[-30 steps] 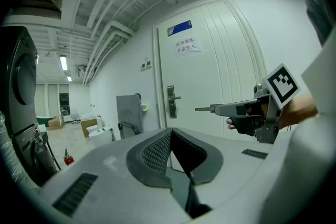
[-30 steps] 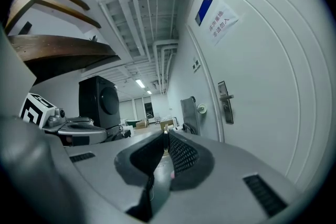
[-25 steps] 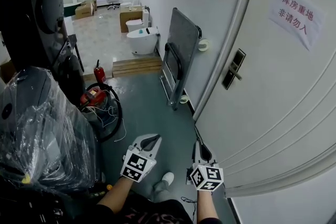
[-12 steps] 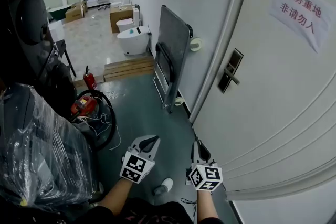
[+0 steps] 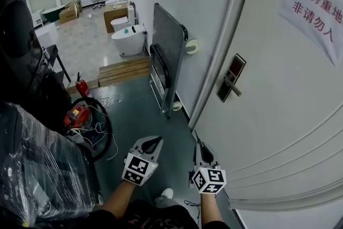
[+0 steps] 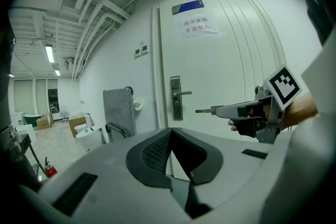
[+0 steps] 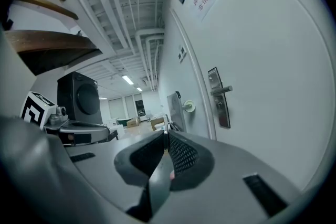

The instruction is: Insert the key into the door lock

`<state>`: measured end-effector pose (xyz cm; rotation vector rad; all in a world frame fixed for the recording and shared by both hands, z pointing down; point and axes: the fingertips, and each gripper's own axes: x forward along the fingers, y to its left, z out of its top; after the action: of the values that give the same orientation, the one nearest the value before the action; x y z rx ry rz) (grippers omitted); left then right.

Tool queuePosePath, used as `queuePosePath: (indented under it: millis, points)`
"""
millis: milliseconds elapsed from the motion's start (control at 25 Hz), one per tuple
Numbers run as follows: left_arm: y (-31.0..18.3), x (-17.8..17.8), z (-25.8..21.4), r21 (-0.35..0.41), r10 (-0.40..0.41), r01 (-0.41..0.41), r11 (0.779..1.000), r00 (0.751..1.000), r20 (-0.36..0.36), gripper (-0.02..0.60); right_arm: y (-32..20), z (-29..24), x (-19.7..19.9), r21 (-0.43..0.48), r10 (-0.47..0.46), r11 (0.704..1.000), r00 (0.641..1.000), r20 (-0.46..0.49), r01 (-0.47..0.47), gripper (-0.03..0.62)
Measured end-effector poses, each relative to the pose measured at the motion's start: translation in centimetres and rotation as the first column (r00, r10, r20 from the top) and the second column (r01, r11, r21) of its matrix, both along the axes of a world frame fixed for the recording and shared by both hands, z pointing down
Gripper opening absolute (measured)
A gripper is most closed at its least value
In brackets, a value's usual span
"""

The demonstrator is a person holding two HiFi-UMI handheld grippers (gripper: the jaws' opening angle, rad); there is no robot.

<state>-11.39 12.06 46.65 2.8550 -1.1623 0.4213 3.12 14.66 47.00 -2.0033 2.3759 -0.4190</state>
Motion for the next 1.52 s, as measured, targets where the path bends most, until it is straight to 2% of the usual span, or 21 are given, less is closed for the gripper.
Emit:
queuePosePath:
  millis: [320, 920, 1240, 1520]
  points:
    - [-4.0, 3.6, 0.1, 0.0, 0.037, -0.037, 0.999, 0.999, 0.006, 0.012, -3.8, 0.4, 3.1, -0.013, 0.025, 1.0, 1.0, 0.003, -0.025, 0.078]
    - [-9.6, 5.6, 0.1, 0.009, 0.076, -0.076, 0.997, 0.997, 0.011, 0.012, -8.8, 1.2, 4.6, -0.028, 0.047, 0.999, 0.999, 0.004, -0.046, 0.078]
    - [-15.7, 7.2, 0.6, 0.006, 0.158, -0.158, 0.987, 0.987, 0.0, 0.012, -13.8, 1.5, 5.5, -0.036, 0.119, 0.992, 0.993, -0.007, -0.119, 0.078]
    - [-21.0, 8.2, 1.5, -0.012, 0.256, -0.256, 0.967, 0.967, -0.007, 0.012, -18.2, 2.2, 6.1, -0.062, 0.217, 0.974, 0.976, -0.008, -0.217, 0.078]
